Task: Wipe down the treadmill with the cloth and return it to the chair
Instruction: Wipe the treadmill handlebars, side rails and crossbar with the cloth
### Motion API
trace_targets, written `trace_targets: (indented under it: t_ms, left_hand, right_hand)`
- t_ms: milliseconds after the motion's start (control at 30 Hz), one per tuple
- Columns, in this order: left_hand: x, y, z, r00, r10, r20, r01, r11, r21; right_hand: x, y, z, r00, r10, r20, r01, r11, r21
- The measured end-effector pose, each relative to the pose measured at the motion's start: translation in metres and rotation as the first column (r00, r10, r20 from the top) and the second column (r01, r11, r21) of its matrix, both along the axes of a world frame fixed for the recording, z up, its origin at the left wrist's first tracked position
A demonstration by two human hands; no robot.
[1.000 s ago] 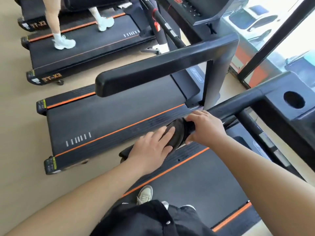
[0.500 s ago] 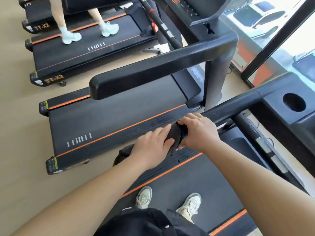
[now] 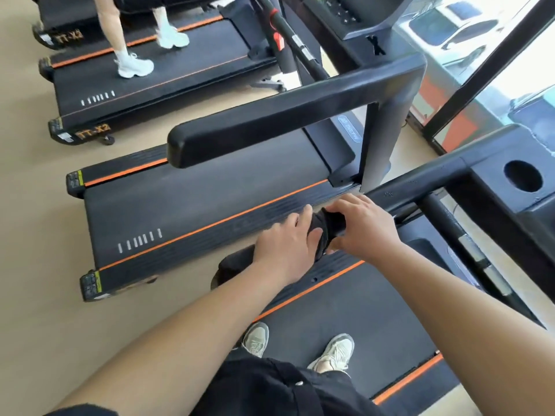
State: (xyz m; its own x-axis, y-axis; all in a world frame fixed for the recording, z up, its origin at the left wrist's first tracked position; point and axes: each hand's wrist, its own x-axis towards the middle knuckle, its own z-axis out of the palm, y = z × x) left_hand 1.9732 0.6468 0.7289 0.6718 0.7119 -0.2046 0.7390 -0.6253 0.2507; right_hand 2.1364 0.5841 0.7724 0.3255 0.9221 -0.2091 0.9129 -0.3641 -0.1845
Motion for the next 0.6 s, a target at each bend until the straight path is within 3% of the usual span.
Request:
trace_targets:
  t_ms: [133, 267, 467, 533, 600]
  left_hand:
    - [-0.064, -0.013, -0.018, 0.971, -0.223, 0.084, 0.207, 0.963, 0.171]
    - [-0.132, 0.002, -0.034, 0.939, -0.267, 0.216, 0.237, 0.959, 0.156]
    - [-0.024, 0.011, -0.003, 0.999, -0.05, 0.021, 0.051, 0.996, -0.073]
    - [-0.011, 0.006, -0.004, 0.999, -0.036, 0.03, 0.036, 0.999, -0.004]
    - [-0.025, -0.006, -0.01, 0.995, -0.09, 0.043, 0.082, 0.984, 0.159]
  right_hand:
    - [-0.001, 0.001, 0.001, 1.0, -0.002, 0.008, 0.002, 1.0, -0.019]
    - [0.001, 0.003, 0.001, 1.0, -0.002, 0.005, 0.002, 1.0, -0.031]
    - [0.0, 0.005, 0.004, 1.0, -0.01, 0.013, 0.011, 1.0, -0.025]
    - [-0.001, 0.004, 0.003, 1.0, -0.012, 0.015, 0.013, 1.0, -0.017]
    - [-0.001, 0.005, 0.003, 1.0, -0.018, 0.013, 0.018, 1.0, -0.015]
